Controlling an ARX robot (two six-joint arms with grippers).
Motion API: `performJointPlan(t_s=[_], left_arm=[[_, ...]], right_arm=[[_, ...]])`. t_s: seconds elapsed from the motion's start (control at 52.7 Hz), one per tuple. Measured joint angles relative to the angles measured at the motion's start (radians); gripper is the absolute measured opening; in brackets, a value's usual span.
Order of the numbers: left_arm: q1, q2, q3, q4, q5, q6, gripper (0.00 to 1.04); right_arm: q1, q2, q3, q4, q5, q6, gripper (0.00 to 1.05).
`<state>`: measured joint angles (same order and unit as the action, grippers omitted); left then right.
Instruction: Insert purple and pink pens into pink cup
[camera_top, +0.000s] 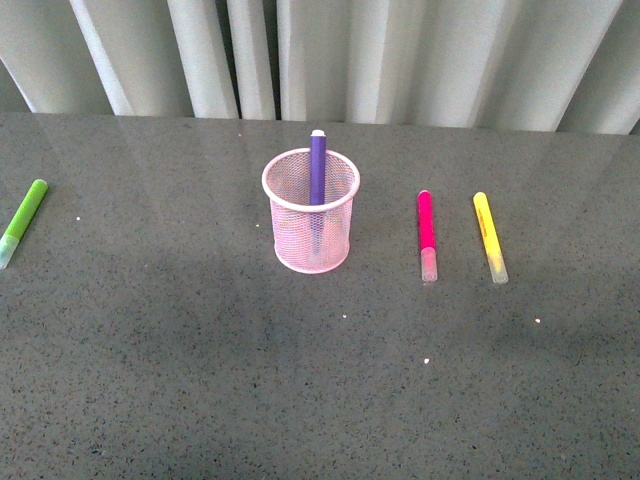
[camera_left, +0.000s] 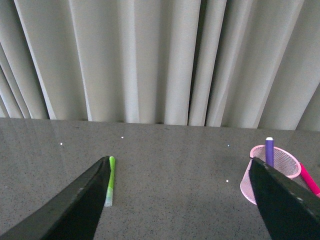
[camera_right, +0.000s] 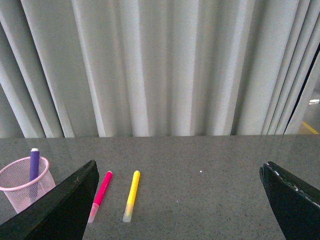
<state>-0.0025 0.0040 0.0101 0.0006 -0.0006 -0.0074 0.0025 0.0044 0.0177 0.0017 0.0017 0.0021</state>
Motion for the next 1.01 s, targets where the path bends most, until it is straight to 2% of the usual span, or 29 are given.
performJointPlan(t_s=[0.095,0.38,0.436,0.474,0.512,0.626,0.702,0.74,0.835,1.006], left_arm=[[0.000,0.000,0.000,0.000,0.000,0.000,1.00],[0.000,0.000,0.000,0.000,0.000,0.002,0.98],[0.000,0.000,0.000,0.000,0.000,0.002,0.98],[0.000,0.000,0.000,0.000,0.000,0.002,0.98],[0.000,0.000,0.000,0.000,0.000,0.002,0.98],[0.000,0.000,0.000,0.000,0.000,0.002,0.98],[0.000,0.000,0.000,0.000,0.000,0.002,0.98],[0.000,-0.001,0.000,0.000,0.000,0.002,0.98],[0.000,0.000,0.000,0.000,0.000,0.002,0.98],[0.000,0.000,0.000,0.000,0.000,0.002,0.98]], right_arm=[[0.000,0.000,0.000,0.000,0.000,0.000,0.98],[0.000,0.000,0.000,0.000,0.000,0.000,0.98],[0.005,0.026,0.015,-0.043,0.048,0.018,0.98],[-0.004,0.115,0.047,-0.061,0.108,0.055,0.98],[-0.031,0.216,0.069,-0.011,0.124,0.070,0.98],[-0.130,0.615,0.177,0.288,0.109,0.115,0.98],[-0.152,0.864,0.280,0.414,0.109,0.143,0.98],[-0.153,0.993,0.343,0.423,0.105,0.155,0.98],[-0.117,1.352,0.511,0.339,0.050,0.213,0.98],[-0.007,1.628,0.702,0.287,0.047,0.239,0.98]])
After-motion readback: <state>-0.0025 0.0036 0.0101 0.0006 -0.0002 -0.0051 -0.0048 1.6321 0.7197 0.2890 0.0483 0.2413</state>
